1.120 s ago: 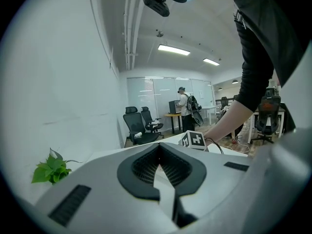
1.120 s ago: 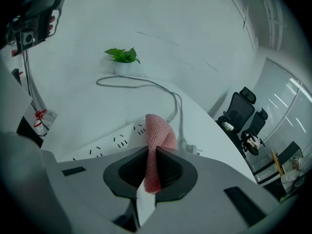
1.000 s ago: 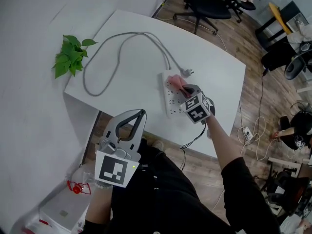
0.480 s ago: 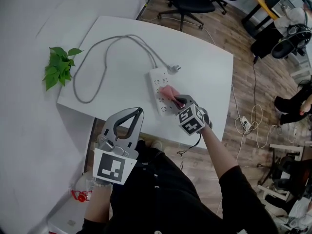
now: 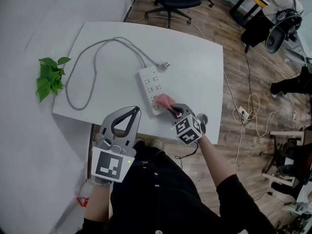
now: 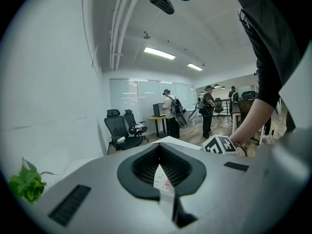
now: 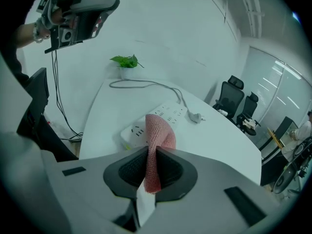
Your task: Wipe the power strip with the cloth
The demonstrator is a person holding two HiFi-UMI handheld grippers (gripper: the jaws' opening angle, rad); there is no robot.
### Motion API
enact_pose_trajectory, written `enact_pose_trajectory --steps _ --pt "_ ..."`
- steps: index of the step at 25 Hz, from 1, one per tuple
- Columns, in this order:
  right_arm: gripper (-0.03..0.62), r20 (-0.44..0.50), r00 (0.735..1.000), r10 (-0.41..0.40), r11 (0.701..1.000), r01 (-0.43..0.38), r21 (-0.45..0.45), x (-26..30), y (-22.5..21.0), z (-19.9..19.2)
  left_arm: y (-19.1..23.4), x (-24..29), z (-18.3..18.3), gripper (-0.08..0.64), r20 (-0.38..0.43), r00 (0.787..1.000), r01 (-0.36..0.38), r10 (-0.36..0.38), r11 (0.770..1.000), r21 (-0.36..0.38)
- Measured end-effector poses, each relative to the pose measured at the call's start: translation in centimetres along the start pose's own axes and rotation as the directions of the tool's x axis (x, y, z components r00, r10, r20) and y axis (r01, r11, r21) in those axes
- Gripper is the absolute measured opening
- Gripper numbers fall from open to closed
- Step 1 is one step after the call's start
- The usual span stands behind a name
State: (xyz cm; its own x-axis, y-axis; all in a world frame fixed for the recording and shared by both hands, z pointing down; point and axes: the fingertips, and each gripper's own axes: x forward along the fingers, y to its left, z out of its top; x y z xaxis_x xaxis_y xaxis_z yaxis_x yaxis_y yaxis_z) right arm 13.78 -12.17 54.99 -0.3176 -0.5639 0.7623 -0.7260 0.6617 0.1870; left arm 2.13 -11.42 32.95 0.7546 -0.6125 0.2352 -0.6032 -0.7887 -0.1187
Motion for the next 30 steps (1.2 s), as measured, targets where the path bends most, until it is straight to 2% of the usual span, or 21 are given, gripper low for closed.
enact_pose_trajectory --steps 10,14,25,30 --pt "0.057 -0.007 1.000 -0.009 0.999 0.010 0.052 -1.4 1.8 -1.4 -1.1 1.2 0.4 0.012 0.009 0.998 0.062 -0.062 0.998 0.019" --pt "0.057 -0.009 1.000 -0.012 0.999 0.012 0.045 -1.7 1.9 -1.6 -1.3 1.3 0.5 0.012 0.010 0.997 0.073 -0.074 0.997 0.023" --pt "0.057 0.003 0.998 -0.061 0.997 0.061 0.045 -2.0 0.7 -0.3 0.1 0.9 0.0 0.012 0.006 0.998 0.056 -0.056 0.998 0.016" --pt "0.057 0.037 0.997 -0.075 0.997 0.073 0.034 -2.6 -0.6 1.4 0.5 0.5 0.1 0.012 0.005 0.999 0.035 -0.035 0.999 0.010"
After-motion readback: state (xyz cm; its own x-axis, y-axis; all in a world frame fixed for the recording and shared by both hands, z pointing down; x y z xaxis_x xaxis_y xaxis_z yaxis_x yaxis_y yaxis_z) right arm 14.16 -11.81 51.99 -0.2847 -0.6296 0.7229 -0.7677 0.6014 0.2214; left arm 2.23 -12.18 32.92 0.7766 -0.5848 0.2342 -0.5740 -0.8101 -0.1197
